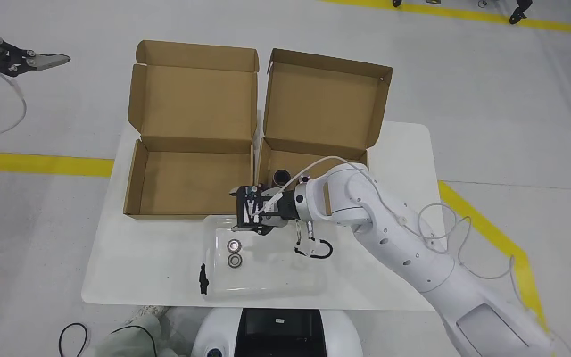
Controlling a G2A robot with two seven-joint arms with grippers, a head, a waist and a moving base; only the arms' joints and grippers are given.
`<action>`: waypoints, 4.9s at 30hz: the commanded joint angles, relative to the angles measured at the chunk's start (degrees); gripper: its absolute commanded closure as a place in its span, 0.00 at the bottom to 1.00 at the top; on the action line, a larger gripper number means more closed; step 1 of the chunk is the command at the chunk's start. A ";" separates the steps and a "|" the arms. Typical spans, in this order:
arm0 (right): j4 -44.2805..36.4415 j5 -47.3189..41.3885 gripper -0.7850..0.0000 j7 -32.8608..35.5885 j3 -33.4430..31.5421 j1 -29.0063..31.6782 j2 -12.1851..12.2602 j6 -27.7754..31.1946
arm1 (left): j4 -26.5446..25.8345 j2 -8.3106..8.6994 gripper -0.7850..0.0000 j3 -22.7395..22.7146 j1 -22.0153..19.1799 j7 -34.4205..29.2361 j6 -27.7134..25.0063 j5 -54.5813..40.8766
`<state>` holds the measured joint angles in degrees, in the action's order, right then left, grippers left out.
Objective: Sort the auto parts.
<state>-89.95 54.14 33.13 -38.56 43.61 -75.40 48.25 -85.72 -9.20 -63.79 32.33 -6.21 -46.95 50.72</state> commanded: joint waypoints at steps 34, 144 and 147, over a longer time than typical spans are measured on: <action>-0.01 0.02 0.51 0.03 0.00 0.00 0.00 -0.01 | 0.00 0.00 0.00 0.00 0.00 0.00 0.00 0.00; 16.70 25.01 0.73 -7.97 12.56 9.18 -9.62 -17.74 | 0.00 0.00 0.00 0.00 0.00 0.00 0.00 0.00; 16.80 25.33 1.00 -7.94 12.49 9.26 -9.80 -17.84 | 0.00 0.00 0.00 0.00 0.00 0.00 0.00 0.00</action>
<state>-73.15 79.33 25.20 -26.05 52.83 -85.15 30.43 -85.72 -9.20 -63.79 32.33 -6.21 -46.95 50.72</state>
